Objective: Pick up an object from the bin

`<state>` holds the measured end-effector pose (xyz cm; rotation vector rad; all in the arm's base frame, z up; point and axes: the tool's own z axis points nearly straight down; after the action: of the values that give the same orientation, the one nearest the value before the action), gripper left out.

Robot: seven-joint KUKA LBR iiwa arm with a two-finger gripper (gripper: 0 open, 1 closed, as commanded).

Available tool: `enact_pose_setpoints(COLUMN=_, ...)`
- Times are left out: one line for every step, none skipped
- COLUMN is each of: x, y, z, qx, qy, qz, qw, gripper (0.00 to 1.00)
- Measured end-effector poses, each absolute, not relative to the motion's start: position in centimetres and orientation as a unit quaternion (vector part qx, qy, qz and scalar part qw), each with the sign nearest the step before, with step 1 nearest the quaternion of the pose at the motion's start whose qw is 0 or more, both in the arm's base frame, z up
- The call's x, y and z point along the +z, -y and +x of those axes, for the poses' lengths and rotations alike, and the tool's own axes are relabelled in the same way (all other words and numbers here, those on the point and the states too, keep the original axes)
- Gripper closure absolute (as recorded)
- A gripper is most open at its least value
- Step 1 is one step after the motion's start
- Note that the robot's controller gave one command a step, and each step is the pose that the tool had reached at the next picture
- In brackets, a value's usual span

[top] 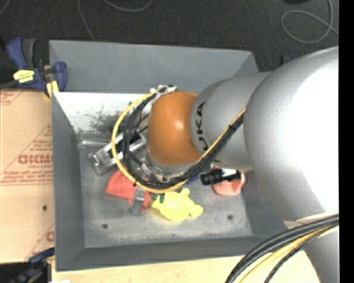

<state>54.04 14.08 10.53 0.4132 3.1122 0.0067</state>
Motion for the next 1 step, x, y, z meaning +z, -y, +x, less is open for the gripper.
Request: enact_pose_setpoints(x=7.85, y=-13.02, z=54.81, qx=0.0, qy=-0.994, qz=0.108, qw=0.0, gripper=0.0)
